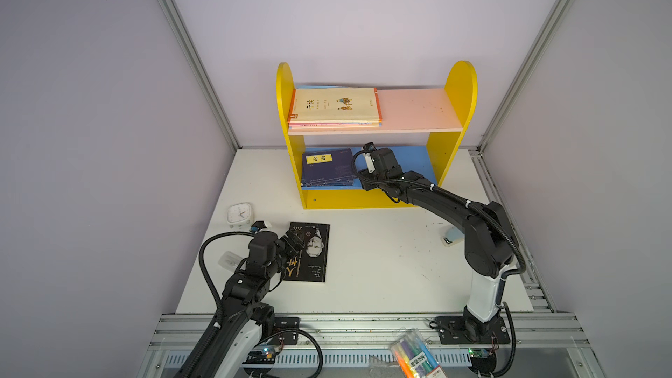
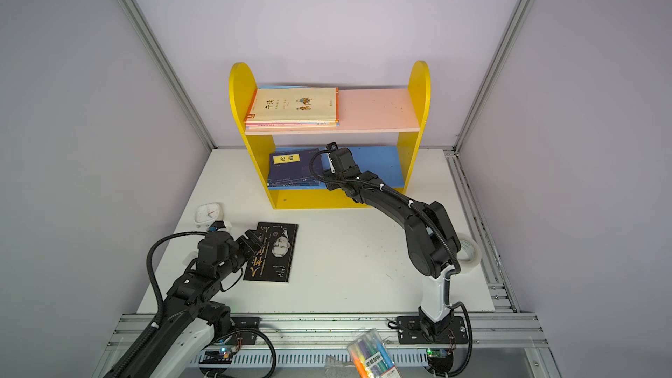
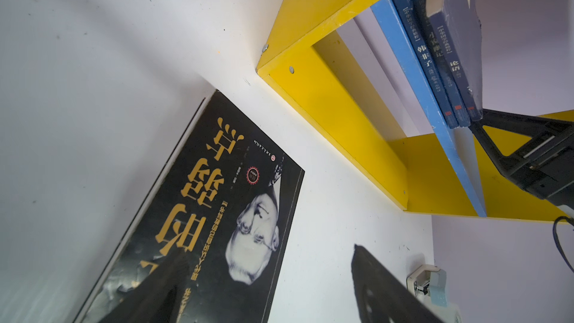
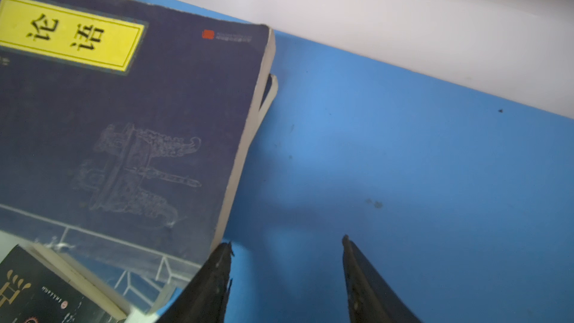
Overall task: Stacking books/files
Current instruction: Move the book to the bookshelf.
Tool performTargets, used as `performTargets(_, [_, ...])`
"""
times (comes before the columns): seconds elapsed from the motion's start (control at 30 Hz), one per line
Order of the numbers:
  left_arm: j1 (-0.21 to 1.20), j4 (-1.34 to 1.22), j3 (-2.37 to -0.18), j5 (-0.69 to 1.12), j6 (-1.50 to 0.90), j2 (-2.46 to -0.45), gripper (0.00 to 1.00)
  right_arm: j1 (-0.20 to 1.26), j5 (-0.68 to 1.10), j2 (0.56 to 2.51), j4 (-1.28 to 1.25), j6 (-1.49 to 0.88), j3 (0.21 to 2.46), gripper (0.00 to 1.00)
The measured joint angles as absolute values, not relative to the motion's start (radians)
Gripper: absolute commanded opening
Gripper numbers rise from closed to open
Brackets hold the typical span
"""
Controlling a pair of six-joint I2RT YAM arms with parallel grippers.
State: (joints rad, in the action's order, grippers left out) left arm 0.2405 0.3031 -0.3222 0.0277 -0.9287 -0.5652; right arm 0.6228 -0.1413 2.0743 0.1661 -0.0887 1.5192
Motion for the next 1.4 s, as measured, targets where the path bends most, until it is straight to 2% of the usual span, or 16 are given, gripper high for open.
performTargets(0.7, [0.241,0.295,-0.308,0.028,-0.929,-0.564,0.85,0.667,-0.160,2.050,0.139,-0.051,1.486,0.59])
performTargets(0.97, [0.241,0.296,-0.299,0.028,-0.933,-0.558,0.86,0.669,-0.160,1.976,0.139,-0.054,1.450,0.60])
performTargets(1.23, [0.240,0.344,-0.303,-0.004,-0.932,-0.549,0.97,0.673,-0.129,1.837,0.139,-0.082,1.313,0.61])
performTargets(1.4, [0.228,0.388,-0.307,-0.028,-0.920,-0.560,0.97,0.727,-0.050,1.763,0.162,-0.084,1.219,0.61])
